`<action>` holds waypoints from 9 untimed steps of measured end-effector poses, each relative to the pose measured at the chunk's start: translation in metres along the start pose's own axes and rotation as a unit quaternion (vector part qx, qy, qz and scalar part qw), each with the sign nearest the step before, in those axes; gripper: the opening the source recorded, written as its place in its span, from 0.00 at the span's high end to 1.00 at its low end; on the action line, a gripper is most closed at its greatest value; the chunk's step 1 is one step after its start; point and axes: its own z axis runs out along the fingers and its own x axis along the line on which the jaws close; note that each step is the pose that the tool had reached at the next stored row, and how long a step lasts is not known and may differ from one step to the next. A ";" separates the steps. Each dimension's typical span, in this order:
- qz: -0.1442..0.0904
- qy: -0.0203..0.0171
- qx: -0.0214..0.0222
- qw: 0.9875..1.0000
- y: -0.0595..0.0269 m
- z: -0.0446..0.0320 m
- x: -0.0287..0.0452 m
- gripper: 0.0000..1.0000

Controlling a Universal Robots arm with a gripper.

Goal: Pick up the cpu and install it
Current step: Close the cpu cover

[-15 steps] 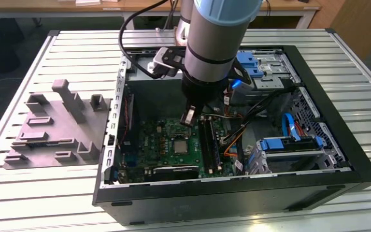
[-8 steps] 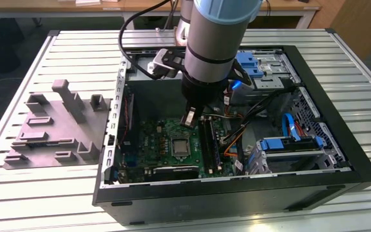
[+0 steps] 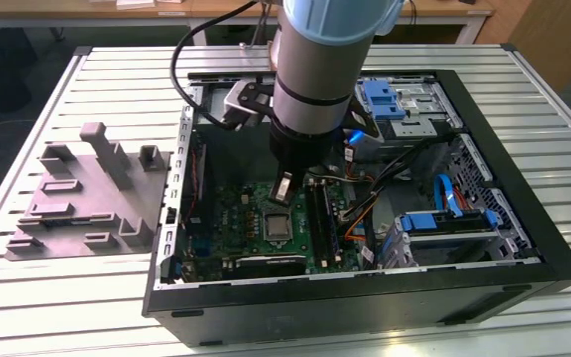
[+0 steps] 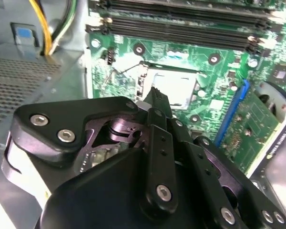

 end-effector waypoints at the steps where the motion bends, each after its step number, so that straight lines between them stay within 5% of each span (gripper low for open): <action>1: -0.001 0.000 0.000 1.000 -0.0001 0.0000 0.0024 0.89; 9: -0.004 -0.003 0.006 1.000 0.0025 0.0003 0.0106 0.89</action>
